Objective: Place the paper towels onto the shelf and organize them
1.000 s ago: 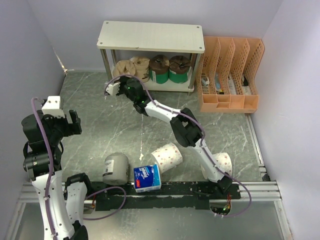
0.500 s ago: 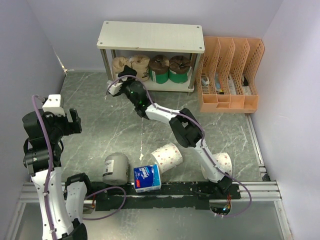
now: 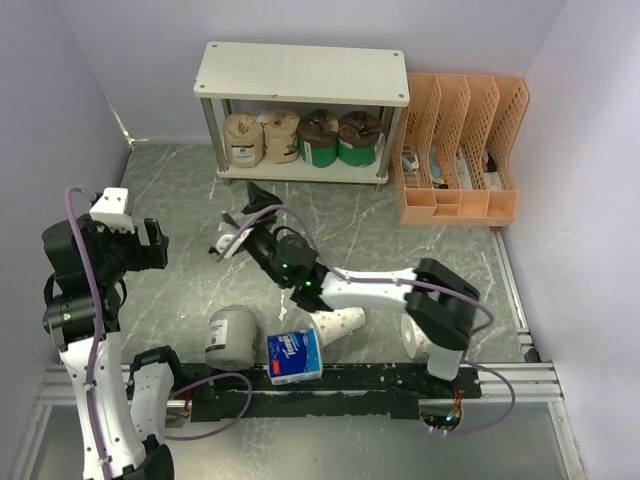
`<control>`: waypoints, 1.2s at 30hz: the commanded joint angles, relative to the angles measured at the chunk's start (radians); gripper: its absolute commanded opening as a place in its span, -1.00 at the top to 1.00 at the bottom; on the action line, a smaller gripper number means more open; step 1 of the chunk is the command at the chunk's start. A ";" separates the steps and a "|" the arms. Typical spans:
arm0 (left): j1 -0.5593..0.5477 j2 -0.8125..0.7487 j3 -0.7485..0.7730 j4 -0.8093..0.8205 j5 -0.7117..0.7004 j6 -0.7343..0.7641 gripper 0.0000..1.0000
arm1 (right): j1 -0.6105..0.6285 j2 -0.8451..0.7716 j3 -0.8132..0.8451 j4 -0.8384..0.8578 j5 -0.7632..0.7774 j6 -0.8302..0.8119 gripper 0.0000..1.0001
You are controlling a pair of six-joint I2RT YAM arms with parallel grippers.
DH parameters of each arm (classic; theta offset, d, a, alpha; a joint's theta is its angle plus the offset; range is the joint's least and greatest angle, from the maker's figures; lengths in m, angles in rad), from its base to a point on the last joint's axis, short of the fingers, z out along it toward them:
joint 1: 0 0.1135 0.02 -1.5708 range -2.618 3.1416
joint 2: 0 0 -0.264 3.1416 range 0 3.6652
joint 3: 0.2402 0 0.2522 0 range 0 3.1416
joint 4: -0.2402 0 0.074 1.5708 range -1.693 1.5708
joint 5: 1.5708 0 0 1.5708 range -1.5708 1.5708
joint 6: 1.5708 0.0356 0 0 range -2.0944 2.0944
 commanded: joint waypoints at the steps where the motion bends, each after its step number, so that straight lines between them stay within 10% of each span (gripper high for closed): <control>1: 0.009 0.098 0.092 -0.099 0.167 0.057 -0.87 | 0.024 -0.171 -0.064 -0.233 0.148 0.360 -1.00; 7: 0.010 0.207 0.233 -0.291 0.364 0.178 -0.87 | 0.008 -0.443 -0.092 -0.704 -0.062 0.843 -1.00; 16: -0.086 0.586 0.422 -0.642 0.376 0.549 -0.87 | -0.095 -0.813 -0.266 -0.760 -0.134 1.189 -1.00; 24: -0.618 0.706 0.195 -0.527 0.126 0.541 -0.87 | -0.142 -0.979 -0.300 -0.927 -0.059 1.297 -1.00; 36: -0.638 0.893 0.123 -0.485 0.293 0.704 -0.87 | -0.143 -0.991 -0.289 -1.027 -0.013 1.354 -1.00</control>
